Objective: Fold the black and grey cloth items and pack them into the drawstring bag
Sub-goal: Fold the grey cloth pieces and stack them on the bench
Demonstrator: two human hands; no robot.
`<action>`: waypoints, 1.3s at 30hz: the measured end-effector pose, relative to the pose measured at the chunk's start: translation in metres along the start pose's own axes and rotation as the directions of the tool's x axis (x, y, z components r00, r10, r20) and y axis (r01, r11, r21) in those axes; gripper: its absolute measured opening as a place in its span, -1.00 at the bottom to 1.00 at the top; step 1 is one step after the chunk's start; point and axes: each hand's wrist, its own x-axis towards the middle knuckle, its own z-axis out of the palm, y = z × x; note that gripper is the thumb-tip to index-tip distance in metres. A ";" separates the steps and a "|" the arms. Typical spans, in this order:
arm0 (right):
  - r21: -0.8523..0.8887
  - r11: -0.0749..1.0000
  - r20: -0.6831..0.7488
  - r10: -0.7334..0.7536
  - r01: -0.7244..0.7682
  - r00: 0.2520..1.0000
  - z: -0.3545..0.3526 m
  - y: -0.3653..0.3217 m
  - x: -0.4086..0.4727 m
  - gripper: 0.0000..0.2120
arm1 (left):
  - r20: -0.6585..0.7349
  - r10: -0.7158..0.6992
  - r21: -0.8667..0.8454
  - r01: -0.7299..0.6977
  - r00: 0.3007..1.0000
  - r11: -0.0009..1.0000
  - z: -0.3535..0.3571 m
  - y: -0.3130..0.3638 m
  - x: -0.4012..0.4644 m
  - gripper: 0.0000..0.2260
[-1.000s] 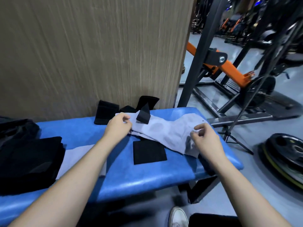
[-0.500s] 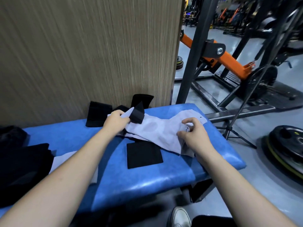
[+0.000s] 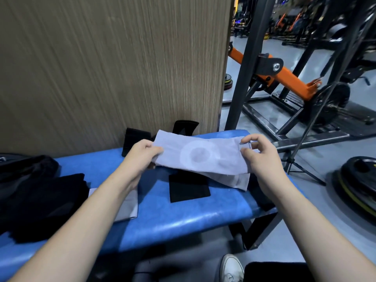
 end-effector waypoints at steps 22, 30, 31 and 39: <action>-0.324 0.921 0.283 -0.126 0.218 0.951 0.035 -0.003 -0.034 -0.83 | 0.084 -0.061 0.168 0.046 0.995 0.985 -0.001 -0.073 -0.085 -0.73; -0.141 0.942 0.448 -0.214 0.305 0.868 0.088 -0.015 -0.063 -0.74 | 0.114 -0.089 0.094 0.078 0.989 0.992 0.005 -0.073 -0.083 -0.57; -0.138 0.937 0.475 -0.221 0.320 0.851 0.096 -0.015 -0.067 -0.75 | 0.121 -0.093 0.076 0.084 0.988 0.994 0.006 -0.073 -0.083 -0.56; -0.302 0.876 0.613 -0.124 0.377 0.780 0.140 -0.003 -0.079 -0.76 | 0.121 -0.122 -0.098 0.134 0.985 0.986 0.004 -0.071 -0.085 -0.69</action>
